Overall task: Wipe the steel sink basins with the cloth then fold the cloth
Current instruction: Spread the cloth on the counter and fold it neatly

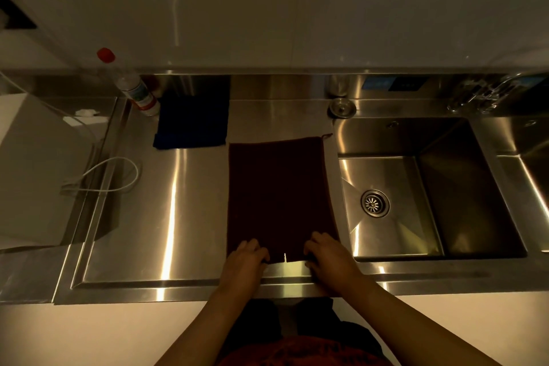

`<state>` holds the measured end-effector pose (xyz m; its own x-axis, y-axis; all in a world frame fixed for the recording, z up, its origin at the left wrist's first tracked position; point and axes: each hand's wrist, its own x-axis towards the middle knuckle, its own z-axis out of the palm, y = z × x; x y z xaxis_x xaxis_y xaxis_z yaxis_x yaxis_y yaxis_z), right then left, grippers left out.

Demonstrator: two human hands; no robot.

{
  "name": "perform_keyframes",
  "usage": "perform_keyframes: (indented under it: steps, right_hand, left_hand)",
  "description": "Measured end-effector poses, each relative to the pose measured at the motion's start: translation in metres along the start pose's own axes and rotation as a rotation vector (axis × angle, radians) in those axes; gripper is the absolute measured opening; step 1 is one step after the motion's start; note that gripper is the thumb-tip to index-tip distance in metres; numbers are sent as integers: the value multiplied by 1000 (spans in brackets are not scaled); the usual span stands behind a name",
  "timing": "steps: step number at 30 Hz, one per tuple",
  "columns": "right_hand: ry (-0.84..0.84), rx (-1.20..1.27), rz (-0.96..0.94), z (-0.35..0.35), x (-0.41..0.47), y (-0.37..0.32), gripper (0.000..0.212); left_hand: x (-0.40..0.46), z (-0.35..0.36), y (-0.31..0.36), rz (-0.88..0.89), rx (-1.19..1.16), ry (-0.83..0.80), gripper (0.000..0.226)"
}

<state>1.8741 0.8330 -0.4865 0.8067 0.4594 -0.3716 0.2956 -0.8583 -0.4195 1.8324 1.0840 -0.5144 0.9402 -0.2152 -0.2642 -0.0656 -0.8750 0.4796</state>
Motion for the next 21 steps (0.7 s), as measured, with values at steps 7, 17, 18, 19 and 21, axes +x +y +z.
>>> perform_keyframes:
  steps: [7, 17, 18, 19, 21]
  right_hand:
    - [90, 7, 6, 7, -1, -5, 16]
    - [147, 268, 139, -18, 11, -3, 9]
    - [132, 292, 159, -19, 14, -1, 9]
    - [113, 315, 175, -19, 17, 2, 11]
    - [99, 358, 198, -15, 19, 6, 14]
  left_hand:
    - [-3, 1, 4, -22, -1, 55, 6]
    - [16, -32, 16, -120, -249, 87, 7]
    - [20, -33, 13, -134, -267, 74, 6]
    - [24, -33, 10, -150, -286, 59, 6]
    - [31, -31, 2, -187, -317, 32, 10]
